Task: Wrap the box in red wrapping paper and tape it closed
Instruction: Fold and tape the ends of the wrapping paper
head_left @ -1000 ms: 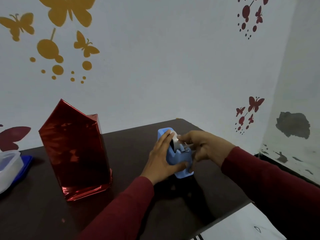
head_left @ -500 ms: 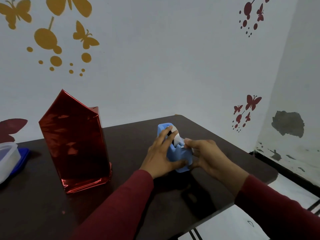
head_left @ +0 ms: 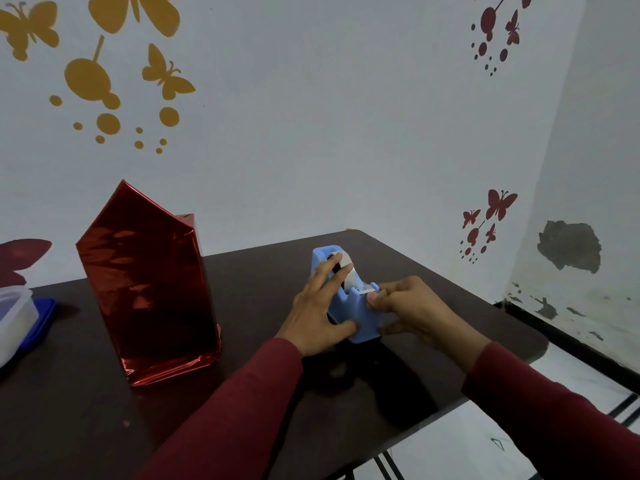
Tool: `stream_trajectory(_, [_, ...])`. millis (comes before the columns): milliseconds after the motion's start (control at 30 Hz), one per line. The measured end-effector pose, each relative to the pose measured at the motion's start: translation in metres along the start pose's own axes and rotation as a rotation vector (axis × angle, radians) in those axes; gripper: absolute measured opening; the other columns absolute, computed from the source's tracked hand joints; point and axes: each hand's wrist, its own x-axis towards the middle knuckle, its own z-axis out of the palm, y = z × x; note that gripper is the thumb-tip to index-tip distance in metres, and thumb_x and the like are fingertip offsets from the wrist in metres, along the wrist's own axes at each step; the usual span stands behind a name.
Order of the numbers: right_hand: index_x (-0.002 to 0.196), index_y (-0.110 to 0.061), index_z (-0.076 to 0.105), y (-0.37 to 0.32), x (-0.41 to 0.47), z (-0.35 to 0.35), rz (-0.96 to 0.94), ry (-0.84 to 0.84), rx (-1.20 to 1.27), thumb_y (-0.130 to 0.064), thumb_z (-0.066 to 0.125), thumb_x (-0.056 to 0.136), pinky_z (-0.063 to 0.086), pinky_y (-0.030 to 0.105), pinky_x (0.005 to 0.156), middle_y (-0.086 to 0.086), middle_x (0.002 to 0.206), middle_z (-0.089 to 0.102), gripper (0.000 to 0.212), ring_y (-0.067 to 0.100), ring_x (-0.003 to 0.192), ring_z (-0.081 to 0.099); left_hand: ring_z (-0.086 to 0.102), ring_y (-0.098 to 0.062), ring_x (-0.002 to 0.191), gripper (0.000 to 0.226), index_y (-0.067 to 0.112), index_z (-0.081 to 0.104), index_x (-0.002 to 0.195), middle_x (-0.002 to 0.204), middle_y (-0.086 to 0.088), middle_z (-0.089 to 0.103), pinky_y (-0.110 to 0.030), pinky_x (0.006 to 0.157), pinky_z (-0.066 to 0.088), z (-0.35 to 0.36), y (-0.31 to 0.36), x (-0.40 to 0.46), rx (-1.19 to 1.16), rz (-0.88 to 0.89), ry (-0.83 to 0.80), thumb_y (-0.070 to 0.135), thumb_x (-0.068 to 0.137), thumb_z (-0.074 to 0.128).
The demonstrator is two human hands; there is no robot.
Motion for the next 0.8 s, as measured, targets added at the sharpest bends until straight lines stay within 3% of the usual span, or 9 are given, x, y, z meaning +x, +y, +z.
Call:
stream_trajectory(100, [0.078, -0.009, 0.081, -0.006, 0.003, -0.002, -0.008, 0.040, -0.147, -0.017, 0.075, 0.092, 0.065, 0.049, 0.081, 0.012, 0.100, 0.079, 0.018, 0.035, 0.094, 0.076, 0.006, -0.008, 0.158, 0.083, 0.028, 0.038, 0.158, 0.169, 0.019, 0.016, -0.061, 0.120, 0.029, 0.003, 0.001, -0.001, -0.018, 0.052, 0.108, 0.052, 0.082, 0.061])
stream_trajectory(233, [0.066, 0.000, 0.074, -0.003, -0.002, -0.005, -0.176, 0.031, -0.531, -0.010, 0.074, 0.088, 0.060, 0.031, 0.077, -0.016, 0.115, 0.073, 0.025, 0.020, 0.097, 0.073, 0.019, -0.020, 0.158, 0.043, 0.020, 0.065, 0.129, 0.154, 0.005, 0.047, -0.061, 0.114, 0.035, 0.006, 0.020, -0.001, -0.003, 0.175, 0.362, 0.040, 0.091, 0.063])
stream_trajectory(300, [0.069, -0.002, 0.077, 0.010, -0.005, -0.009, -0.220, -0.022, -0.382, -0.013, 0.074, 0.093, 0.060, 0.031, 0.086, -0.019, 0.126, 0.072, 0.026, 0.010, 0.102, 0.072, 0.028, -0.019, 0.154, 0.031, 0.020, 0.069, 0.118, 0.145, 0.004, 0.055, -0.060, 0.110, 0.039, 0.009, 0.028, -0.001, 0.024, 0.232, 0.421, 0.034, 0.091, 0.066])
stream_trajectory(367, [0.088, 0.001, 0.080, 0.026, -0.013, -0.009, -0.247, -0.059, -0.082, -0.021, 0.068, 0.100, 0.060, 0.044, 0.097, -0.018, 0.125, 0.073, 0.028, 0.011, 0.106, 0.073, 0.035, -0.018, 0.150, 0.024, 0.022, 0.072, 0.113, 0.141, 0.006, 0.057, -0.058, 0.108, 0.040, 0.010, 0.031, -0.002, 0.071, 0.262, 0.425, 0.032, 0.091, 0.067])
stream_trajectory(467, [0.099, -0.002, 0.081, 0.050, -0.022, -0.003, -0.267, 0.095, 0.216, -0.038, 0.051, 0.107, 0.055, 0.044, 0.103, -0.013, 0.125, 0.074, 0.047, 0.003, 0.115, 0.068, 0.031, -0.018, 0.151, 0.026, 0.025, 0.074, 0.115, 0.146, 0.008, 0.053, -0.058, 0.110, 0.036, 0.012, 0.034, -0.001, 0.150, 0.262, 0.349, 0.037, 0.093, 0.067])
stream_trajectory(633, [0.082, -0.009, 0.082, 0.059, -0.025, 0.000, -0.352, 0.164, 0.322, -0.049, 0.042, 0.105, 0.051, 0.042, 0.103, -0.013, 0.134, 0.070, 0.062, 0.004, 0.128, 0.060, 0.018, -0.025, 0.156, 0.031, 0.030, 0.072, 0.116, 0.155, 0.011, 0.043, -0.062, 0.115, 0.026, 0.016, 0.044, -0.003, 0.277, 0.320, 0.241, 0.050, 0.093, 0.065])
stream_trajectory(800, [0.085, -0.014, 0.084, 0.062, -0.028, 0.001, -0.397, 0.191, 0.250, -0.049, 0.040, 0.106, 0.051, 0.038, 0.101, -0.015, 0.130, 0.071, 0.060, 0.002, 0.126, 0.062, 0.026, -0.026, 0.153, 0.007, 0.027, 0.075, 0.091, 0.145, 0.010, 0.054, -0.059, 0.110, 0.028, 0.018, 0.051, -0.002, 0.290, 0.386, 0.296, 0.032, 0.088, 0.079])
